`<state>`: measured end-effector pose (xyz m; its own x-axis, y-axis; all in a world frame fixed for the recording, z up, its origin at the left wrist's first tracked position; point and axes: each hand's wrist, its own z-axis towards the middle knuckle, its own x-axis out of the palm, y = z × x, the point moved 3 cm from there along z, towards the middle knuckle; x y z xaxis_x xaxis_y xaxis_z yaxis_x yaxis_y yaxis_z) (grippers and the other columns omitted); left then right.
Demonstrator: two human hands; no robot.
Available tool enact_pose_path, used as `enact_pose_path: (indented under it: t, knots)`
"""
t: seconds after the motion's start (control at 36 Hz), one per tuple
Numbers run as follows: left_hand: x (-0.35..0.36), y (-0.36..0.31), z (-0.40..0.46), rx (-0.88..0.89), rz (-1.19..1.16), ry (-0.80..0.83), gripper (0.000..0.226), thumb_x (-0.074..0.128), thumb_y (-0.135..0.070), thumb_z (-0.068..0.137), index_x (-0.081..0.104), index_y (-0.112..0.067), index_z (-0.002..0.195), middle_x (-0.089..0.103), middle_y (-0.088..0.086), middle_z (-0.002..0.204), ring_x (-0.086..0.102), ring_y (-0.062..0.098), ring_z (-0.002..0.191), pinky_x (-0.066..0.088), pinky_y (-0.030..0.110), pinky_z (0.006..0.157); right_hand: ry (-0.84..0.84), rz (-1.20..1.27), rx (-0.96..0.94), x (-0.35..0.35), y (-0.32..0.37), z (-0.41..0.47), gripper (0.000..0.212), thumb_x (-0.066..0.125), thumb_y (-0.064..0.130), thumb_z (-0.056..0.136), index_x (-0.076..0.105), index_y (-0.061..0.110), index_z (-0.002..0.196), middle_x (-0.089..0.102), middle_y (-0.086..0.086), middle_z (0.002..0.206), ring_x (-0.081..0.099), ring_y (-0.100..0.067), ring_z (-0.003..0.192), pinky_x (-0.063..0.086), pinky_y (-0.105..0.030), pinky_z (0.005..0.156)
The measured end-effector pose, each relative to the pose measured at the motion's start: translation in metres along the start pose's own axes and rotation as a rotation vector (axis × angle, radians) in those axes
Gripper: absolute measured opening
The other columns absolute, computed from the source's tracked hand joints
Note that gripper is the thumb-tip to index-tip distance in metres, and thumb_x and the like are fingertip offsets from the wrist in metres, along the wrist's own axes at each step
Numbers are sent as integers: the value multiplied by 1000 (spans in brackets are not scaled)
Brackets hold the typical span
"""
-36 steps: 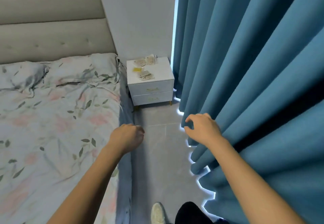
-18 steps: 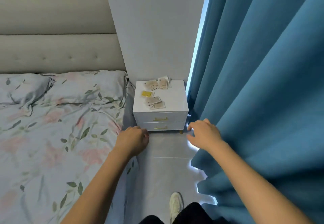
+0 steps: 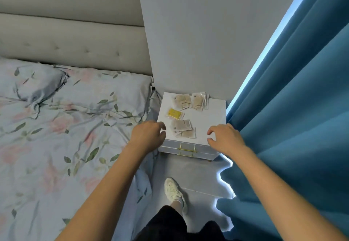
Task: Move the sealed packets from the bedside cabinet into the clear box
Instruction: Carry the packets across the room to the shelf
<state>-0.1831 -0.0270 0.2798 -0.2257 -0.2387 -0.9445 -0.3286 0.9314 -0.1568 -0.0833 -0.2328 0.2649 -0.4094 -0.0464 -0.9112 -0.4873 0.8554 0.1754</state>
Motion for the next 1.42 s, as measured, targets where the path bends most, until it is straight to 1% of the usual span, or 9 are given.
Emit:
enact_pose_path:
  t: [0.36, 0.56, 0.72, 0.89, 0.97, 1.08, 1.19, 1.28, 1.42]
  knots:
    - [56, 50, 153, -72, -109, 109, 35, 42, -30, 95, 56, -26, 127, 59, 1, 125, 53, 25, 116, 42, 33, 88, 128, 104, 23, 61, 0, 172, 38, 49, 22, 91, 52, 27, 128, 60, 0, 123, 47, -25, 115, 47, -34, 86]
    - [128, 61, 217, -92, -229, 174, 35, 40, -31, 97, 53, -26, 129, 58, -1, 127, 50, 22, 117, 42, 34, 88, 221, 230, -36, 147, -2, 242, 44, 58, 15, 90, 51, 26, 132, 57, 2, 130, 45, -19, 121, 41, -29, 98]
    - [193, 67, 237, -109, -271, 228, 37, 37, -32, 98, 48, -27, 133, 51, -4, 132, 44, 19, 122, 39, 33, 94, 291, 239, -82, 210, -3, 299, 74, 64, 10, 86, 25, 21, 148, 22, 1, 156, 20, -16, 144, 30, -27, 111]
    - [242, 70, 253, -186, -514, 210, 35, 42, -28, 96, 52, -27, 130, 50, -5, 131, 45, 15, 121, 40, 29, 99, 286, 12, -210, 272, -6, 348, 98, 69, 28, 84, -1, 12, 152, -4, -5, 161, -7, -23, 148, 1, -35, 120]
    - [263, 74, 255, -270, -651, 235, 34, 47, -25, 95, 54, -25, 127, 51, -3, 130, 48, 15, 119, 40, 31, 100, 209, -123, -311, 288, -10, 353, 104, 82, 24, 68, 20, 11, 150, 20, -10, 157, 14, -31, 146, 6, -44, 117]
    - [279, 81, 248, -296, -665, 296, 33, 47, -25, 95, 54, -23, 127, 51, -2, 130, 48, 14, 120, 40, 29, 100, 100, -79, -347, 290, -19, 356, 94, 95, 27, 36, 59, 10, 121, 61, -12, 123, 56, -35, 119, 34, -51, 105]
    - [283, 88, 243, -308, -654, 348, 31, 46, -25, 95, 55, -23, 125, 54, -3, 128, 49, 13, 118, 41, 27, 99, 112, 189, -307, 285, -29, 355, 77, 89, 10, 55, 57, 13, 125, 52, -9, 133, 45, -30, 129, 37, -40, 106]
    - [281, 91, 247, -322, -670, 367, 31, 46, -24, 96, 55, -23, 125, 55, -3, 128, 51, 12, 116, 40, 24, 97, 233, 433, -194, 280, -36, 360, 75, 78, 3, 72, 47, 21, 138, 31, -4, 150, 26, -18, 141, 22, -23, 113]
    - [278, 84, 269, -375, -803, 367, 31, 48, -24, 96, 55, -21, 126, 57, -3, 125, 55, 9, 106, 38, 17, 88, 299, 459, -198, 273, -38, 366, 54, 56, 2, 91, 42, 19, 141, 32, -5, 153, 23, -18, 143, 15, -16, 110]
